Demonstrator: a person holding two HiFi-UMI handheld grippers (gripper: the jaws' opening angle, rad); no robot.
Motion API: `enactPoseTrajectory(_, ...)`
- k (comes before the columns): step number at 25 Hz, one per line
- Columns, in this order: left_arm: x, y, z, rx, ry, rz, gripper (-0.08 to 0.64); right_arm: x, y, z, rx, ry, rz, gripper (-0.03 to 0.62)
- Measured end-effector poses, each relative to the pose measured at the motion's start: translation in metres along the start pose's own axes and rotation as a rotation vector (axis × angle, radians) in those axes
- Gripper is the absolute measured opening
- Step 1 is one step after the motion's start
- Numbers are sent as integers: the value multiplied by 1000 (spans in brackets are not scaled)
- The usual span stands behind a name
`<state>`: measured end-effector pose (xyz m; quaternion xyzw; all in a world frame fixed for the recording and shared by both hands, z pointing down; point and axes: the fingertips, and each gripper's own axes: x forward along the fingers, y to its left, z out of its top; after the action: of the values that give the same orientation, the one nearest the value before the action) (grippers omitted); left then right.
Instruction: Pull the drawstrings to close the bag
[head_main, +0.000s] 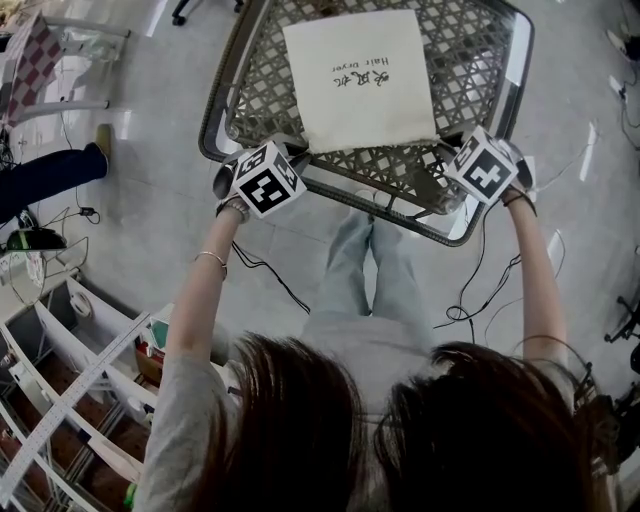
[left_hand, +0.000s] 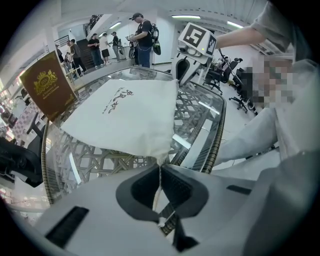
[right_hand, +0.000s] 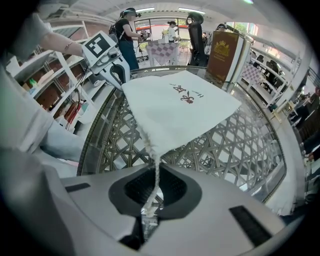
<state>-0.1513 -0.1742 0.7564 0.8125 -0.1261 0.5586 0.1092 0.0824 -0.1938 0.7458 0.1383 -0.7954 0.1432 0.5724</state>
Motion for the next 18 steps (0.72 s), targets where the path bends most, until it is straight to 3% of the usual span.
enactPoseTrajectory(7,-6,0,0,64,53,-3,28,-13,-3,7,-50,2,-22,28)
enactPoseTrajectory(13,-22,11,6,81,51,20,28,-28,-9,15,-63,-15,-37,28)
enactPoseTrajectory(18,-39,21,16,90,37,53,28,-47,-18,25,-138,-15,-81,28)
